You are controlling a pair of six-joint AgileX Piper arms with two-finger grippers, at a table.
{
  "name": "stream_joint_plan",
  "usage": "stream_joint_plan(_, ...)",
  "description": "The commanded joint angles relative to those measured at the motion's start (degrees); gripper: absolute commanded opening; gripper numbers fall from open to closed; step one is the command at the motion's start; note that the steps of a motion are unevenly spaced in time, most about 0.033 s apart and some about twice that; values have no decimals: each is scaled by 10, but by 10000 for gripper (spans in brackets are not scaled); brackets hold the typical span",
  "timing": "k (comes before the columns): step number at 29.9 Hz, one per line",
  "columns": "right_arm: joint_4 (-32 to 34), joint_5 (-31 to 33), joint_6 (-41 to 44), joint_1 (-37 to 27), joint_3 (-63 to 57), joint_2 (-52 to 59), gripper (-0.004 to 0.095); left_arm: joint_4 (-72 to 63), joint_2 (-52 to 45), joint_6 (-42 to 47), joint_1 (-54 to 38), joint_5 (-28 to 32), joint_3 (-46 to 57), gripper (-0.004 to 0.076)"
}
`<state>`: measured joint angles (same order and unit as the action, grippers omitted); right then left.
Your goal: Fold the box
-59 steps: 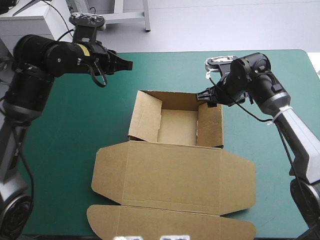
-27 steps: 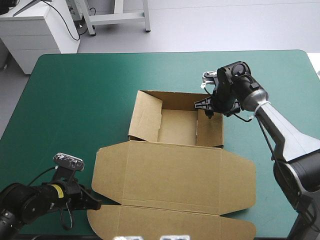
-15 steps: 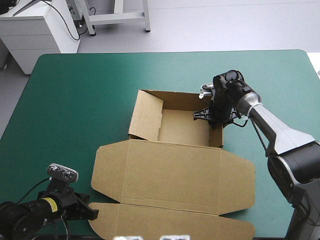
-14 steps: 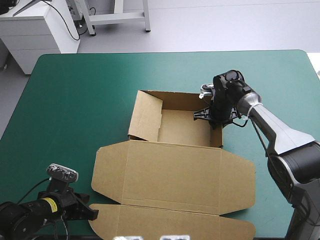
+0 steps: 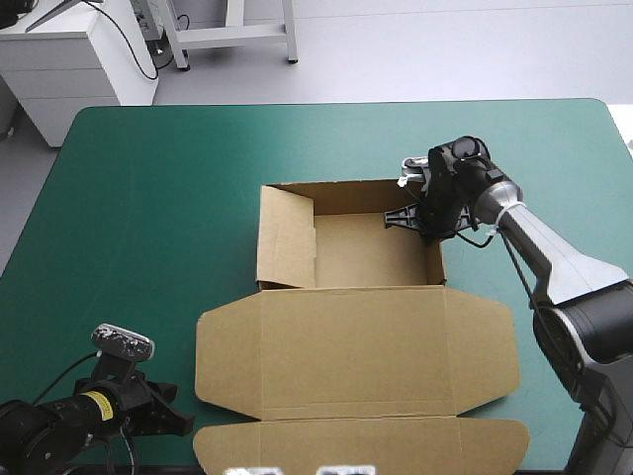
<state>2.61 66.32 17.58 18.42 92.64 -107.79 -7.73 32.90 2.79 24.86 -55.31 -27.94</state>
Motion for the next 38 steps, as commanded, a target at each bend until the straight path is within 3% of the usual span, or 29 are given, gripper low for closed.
stream_joint_plan(1, 40, -2, -9, -45, 18, 38, -20, -7, 3, 0, 3, 27, -15, -8)
stream_joint_plan(8, 100, 34, -14, -166, 18, 52, -20, -6, 3, 0, 3, 27, -15, -8)
stream_joint_plan(14, 102, 53, -52, -290, 18, 53, -20, -6, 3, 0, 3, 27, -15, -8)
stream_joint_plan(24, 135, 27, -87, -459, 18, 53, -20, -2, 3, 7, 3, 28, -15, -8)
stream_joint_plan(30, 142, 12, -91, -519, 18, 53, -18, -2, 3, 7, 3, 28, -15, -8)
stream_joint_plan(34, 187, 12, -91, -525, 18, 53, -18, -2, 3, 7, 3, 28, -15, -8)
stream_joint_plan(38, 192, 14, -91, -525, 18, 53, -17, -2, 3, 6, 3, 28, -15, -8)
